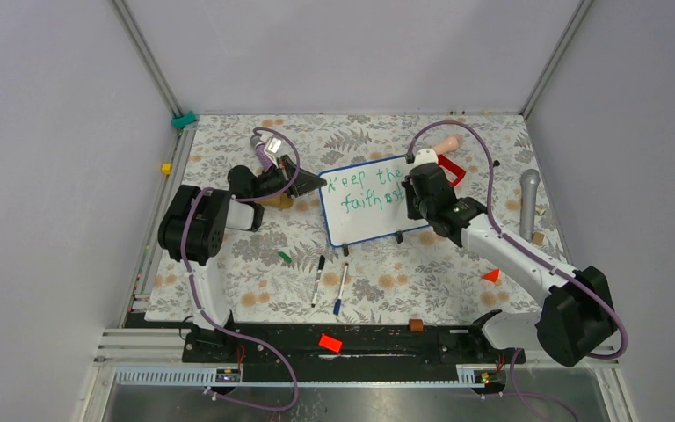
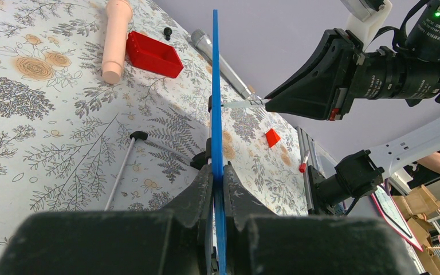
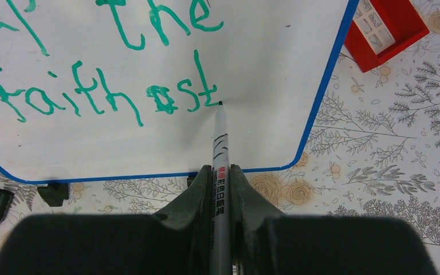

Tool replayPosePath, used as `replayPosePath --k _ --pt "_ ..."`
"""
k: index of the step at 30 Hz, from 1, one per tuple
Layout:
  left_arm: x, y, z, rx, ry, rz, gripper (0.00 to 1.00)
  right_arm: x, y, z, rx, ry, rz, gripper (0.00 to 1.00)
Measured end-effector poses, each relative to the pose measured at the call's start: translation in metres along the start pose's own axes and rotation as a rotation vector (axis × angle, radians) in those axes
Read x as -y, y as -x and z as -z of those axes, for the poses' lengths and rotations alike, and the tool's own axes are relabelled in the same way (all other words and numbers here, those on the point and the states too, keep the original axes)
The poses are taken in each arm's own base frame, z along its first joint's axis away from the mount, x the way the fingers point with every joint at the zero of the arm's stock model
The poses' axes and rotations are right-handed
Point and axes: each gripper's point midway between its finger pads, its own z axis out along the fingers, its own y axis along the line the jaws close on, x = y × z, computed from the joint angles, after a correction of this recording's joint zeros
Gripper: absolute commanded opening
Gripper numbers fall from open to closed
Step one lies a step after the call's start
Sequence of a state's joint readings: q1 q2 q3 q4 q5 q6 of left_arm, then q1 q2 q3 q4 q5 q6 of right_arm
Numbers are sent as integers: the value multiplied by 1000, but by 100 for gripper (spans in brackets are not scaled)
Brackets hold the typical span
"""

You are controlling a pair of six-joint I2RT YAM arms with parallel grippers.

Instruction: Write a sentence on the whiteboard

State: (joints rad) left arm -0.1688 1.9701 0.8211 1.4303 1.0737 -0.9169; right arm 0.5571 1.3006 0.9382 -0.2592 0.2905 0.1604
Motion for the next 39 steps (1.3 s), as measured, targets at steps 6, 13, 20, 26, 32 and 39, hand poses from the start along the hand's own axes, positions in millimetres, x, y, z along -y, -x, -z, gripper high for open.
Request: replayPosePath --k 6,13,20,26,32,39 --pt "0 0 0 0 0 0 0 0 6 2 14 -1 1 0" --pt "0 0 0 0 -1 -1 0 0 18 13 54 15 -6 0" --pt "0 0 0 0 0 0 0 2 32 18 81 14 -15 0" --pt "0 0 0 0 -1 -1 0 2 27 9 54 5 -7 0" --pt "0 0 0 0 0 0 0 4 19 -1 16 -9 -2 0" --pt "0 0 0 -1 -1 0 0 4 17 -2 10 -11 -1 0"
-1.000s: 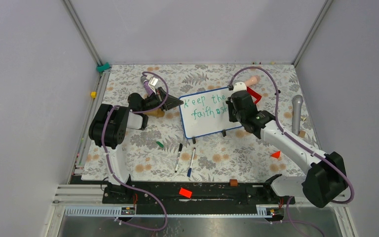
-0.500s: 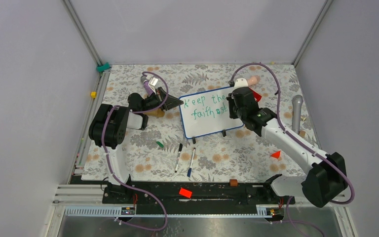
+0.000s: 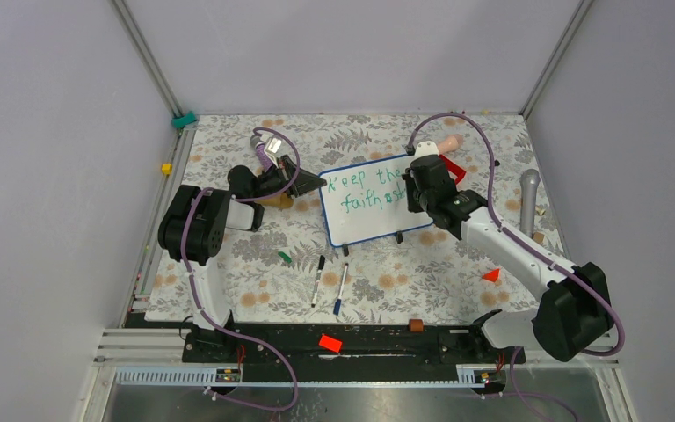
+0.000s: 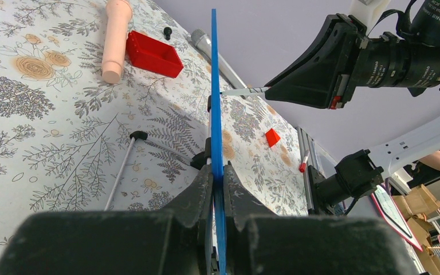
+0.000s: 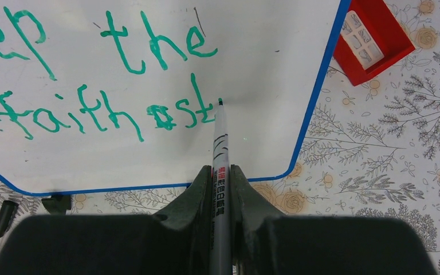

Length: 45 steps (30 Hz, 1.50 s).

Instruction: Write a sentence on the whiteboard

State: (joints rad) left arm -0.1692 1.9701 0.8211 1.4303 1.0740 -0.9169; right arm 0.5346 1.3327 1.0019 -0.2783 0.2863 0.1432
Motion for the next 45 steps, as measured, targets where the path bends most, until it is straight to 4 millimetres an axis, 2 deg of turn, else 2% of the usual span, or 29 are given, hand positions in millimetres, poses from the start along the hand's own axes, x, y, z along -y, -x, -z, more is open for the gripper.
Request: replayPosePath --k 4,11,22,33,45 --pt "0 0 0 0 0 0 0 0 -1 0 0 1 0 0" --pt "0 0 0 0 0 0 0 2 -16 0 -29 4 8 0" --pt "0 0 0 0 0 0 0 2 -16 1 -28 5 8 0" --pt "0 0 0 0 0 0 0 -1 -2 1 -10 12 1 0" --pt "0 0 0 0 0 0 0 7 4 1 2 -4 -18 0"
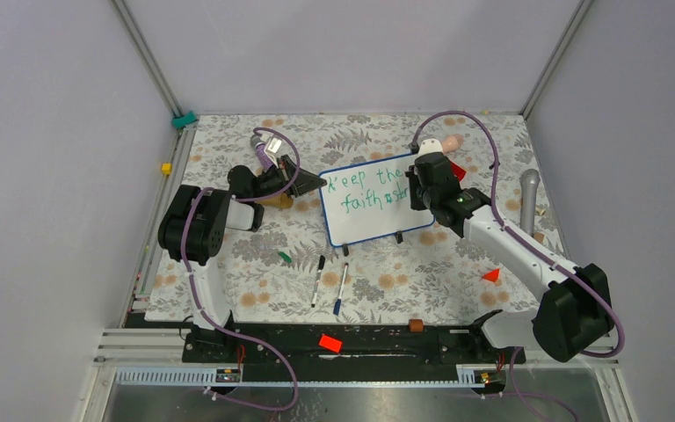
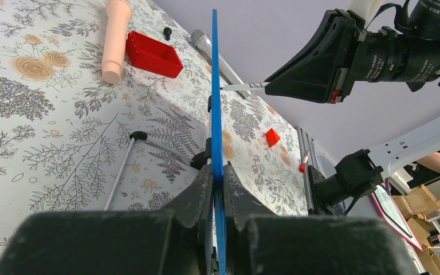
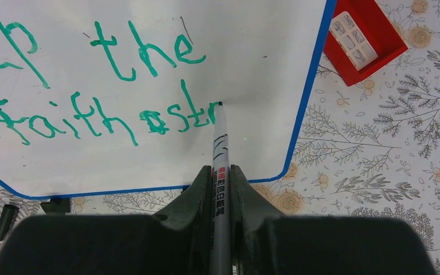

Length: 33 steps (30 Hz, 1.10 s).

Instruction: Write a sentence on the whiteboard

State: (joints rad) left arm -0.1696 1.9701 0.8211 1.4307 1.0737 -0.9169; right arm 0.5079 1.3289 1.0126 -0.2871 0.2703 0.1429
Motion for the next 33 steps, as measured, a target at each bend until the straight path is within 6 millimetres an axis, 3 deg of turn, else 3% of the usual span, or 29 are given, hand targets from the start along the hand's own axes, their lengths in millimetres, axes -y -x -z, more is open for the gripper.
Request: replayPosePath --k 15,33 --pt "0 0 0 0 0 0 0 4 18 20 73 11 -24 0" --pt "0 0 0 0 0 0 0 7 0 -1 0 -16 -12 0"
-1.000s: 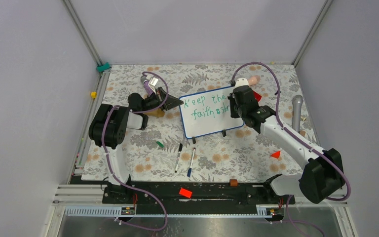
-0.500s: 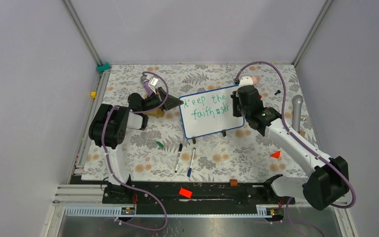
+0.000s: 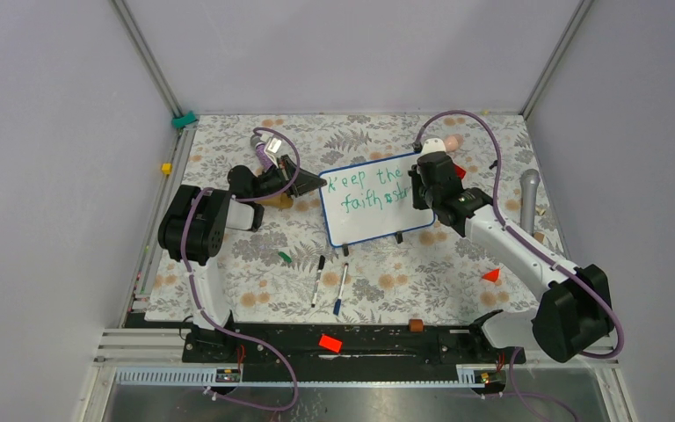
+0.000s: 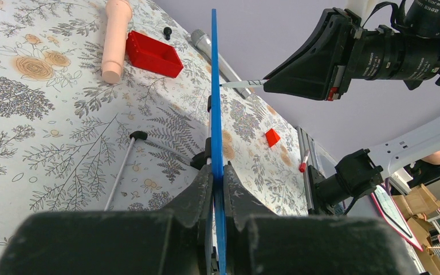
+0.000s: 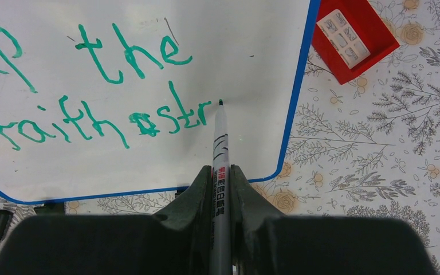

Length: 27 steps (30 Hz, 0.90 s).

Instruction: Write a sentence on the whiteboard

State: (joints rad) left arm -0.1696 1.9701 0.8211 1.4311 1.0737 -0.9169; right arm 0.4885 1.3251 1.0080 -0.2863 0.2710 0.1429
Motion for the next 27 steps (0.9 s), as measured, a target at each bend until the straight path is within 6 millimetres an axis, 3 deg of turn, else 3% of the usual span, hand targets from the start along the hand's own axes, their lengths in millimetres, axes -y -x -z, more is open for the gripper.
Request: replayPosePath --k 27 --pt "0 0 0 -1 0 0 0 4 -17 -1 -52 -3 9 0"
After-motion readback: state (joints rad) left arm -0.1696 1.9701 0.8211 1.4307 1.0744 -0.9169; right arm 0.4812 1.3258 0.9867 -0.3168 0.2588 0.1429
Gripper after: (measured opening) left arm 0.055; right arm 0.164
